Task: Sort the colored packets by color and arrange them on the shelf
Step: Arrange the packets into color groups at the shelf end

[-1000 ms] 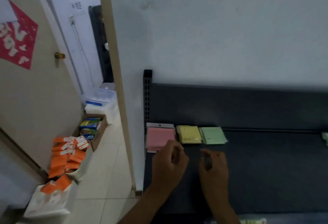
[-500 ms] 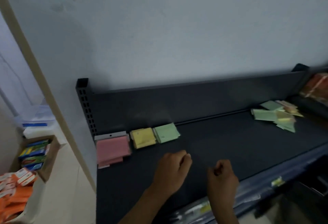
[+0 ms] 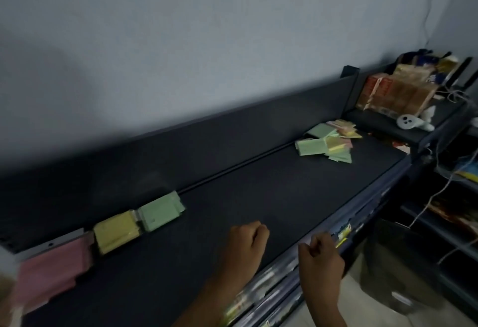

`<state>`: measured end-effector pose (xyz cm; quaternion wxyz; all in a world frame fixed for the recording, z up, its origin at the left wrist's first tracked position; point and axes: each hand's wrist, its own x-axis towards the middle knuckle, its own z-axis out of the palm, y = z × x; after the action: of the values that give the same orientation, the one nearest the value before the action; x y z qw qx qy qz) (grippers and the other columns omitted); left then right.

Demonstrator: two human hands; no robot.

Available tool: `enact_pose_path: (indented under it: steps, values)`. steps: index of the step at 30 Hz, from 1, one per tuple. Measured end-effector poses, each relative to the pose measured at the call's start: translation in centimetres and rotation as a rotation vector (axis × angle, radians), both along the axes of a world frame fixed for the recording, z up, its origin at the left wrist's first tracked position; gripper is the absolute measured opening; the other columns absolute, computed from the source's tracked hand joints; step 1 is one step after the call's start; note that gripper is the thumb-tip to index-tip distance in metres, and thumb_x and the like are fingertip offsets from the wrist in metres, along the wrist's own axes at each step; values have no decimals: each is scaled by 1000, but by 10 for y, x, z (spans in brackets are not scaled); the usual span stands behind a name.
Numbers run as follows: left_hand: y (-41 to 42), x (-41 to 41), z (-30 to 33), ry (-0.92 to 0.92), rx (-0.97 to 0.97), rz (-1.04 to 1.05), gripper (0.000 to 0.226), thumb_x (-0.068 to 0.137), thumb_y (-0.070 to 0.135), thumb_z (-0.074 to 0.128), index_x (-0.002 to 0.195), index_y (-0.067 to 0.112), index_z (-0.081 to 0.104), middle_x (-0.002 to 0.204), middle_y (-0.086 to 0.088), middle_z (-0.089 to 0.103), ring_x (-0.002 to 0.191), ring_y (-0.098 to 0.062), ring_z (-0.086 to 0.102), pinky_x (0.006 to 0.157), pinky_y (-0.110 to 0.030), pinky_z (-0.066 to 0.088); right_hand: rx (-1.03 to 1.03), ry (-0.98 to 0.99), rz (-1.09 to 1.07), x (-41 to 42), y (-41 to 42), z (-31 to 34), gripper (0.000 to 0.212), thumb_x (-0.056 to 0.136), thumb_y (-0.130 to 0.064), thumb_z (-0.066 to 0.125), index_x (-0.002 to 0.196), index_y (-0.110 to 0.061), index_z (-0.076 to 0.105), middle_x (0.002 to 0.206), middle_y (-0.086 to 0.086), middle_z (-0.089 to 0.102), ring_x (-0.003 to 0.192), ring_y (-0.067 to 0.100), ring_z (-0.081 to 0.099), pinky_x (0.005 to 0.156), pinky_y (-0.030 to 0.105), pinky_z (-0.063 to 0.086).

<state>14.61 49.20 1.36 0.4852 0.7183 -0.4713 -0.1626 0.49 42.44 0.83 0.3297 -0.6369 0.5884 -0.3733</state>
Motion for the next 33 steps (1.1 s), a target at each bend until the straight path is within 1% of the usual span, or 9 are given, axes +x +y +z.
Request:
enact_pose_path:
  steps: [2, 8, 10, 15, 20, 23, 27, 30, 33]
  values:
    - [-17, -10, -1, -9, 16, -6, 44, 101, 26, 46, 61, 9, 36, 52, 0, 29, 45, -10, 26, 50, -38, 21, 4, -9, 6, -8, -12, -2, 36, 84, 4, 63, 69, -13, 36, 52, 1, 35, 48, 18, 32, 48, 34, 28]
    - [-75, -44, 4, -11, 31, -16, 46, 105, 33, 43, 65, 9, 41, 52, 6, 34, 46, -9, 31, 51, -37, 27, -8, -95, -29, -44, -60, -2, 31, 83, 7, 62, 71, -11, 40, 51, 1, 39, 44, 11, 39, 46, 22, 30]
    - [-94, -56, 7, -24, 40, -22, 48, 106, 40, 38, 67, 12, 42, 53, 6, 36, 47, -9, 32, 52, -38, 29, -1, -119, -44, -55, -76, -3, 31, 83, 7, 64, 71, -11, 41, 52, 3, 41, 46, 11, 40, 48, 25, 32]
    - [-142, -90, 13, -36, 35, -65, 47, 107, 43, 36, 64, 26, 37, 53, 7, 37, 47, -9, 32, 52, -38, 29, 20, -147, -69, -87, -115, -3, 32, 83, 5, 67, 71, -14, 44, 53, 3, 47, 48, 17, 42, 50, 33, 36]
    - [-192, -144, 19, -77, 10, -146, 44, 104, 52, 32, 64, 35, 40, 54, 5, 39, 50, -20, 37, 56, -46, 35, -3, -158, -110, -136, -150, 3, 29, 83, 5, 67, 71, -11, 46, 52, 1, 45, 46, 9, 41, 47, 22, 33]
    - [-214, -172, 20, -103, 32, -199, 41, 107, 45, 35, 67, 40, 44, 56, 7, 45, 57, -23, 44, 59, -45, 36, 11, -152, -166, -165, -168, 2, 30, 81, 5, 68, 71, -12, 46, 51, 4, 47, 45, 10, 40, 51, 33, 38]
    - [-239, -195, 12, -82, 57, -211, 41, 106, 49, 33, 69, 33, 41, 55, 5, 41, 56, -22, 44, 57, -44, 36, 61, -176, -231, -190, -186, -4, 27, 80, 5, 68, 71, -11, 48, 55, 9, 52, 52, 22, 46, 56, 41, 45]
    - [-258, -210, 9, -91, 59, -222, 35, 106, 48, 33, 73, 36, 40, 59, 6, 43, 60, -18, 47, 59, -41, 37, 62, -169, -150, -194, -196, -7, 25, 82, 3, 68, 76, -17, 54, 58, 7, 57, 48, 10, 47, 52, 32, 41]
    - [-275, -219, 10, -100, 69, -220, 22, 105, 49, 34, 88, 39, 42, 67, 6, 53, 63, -10, 53, 56, -34, 36, 43, -146, -23, -189, -211, -2, 27, 86, -2, 66, 87, -27, 57, 58, 3, 58, 48, 12, 50, 48, 26, 38]
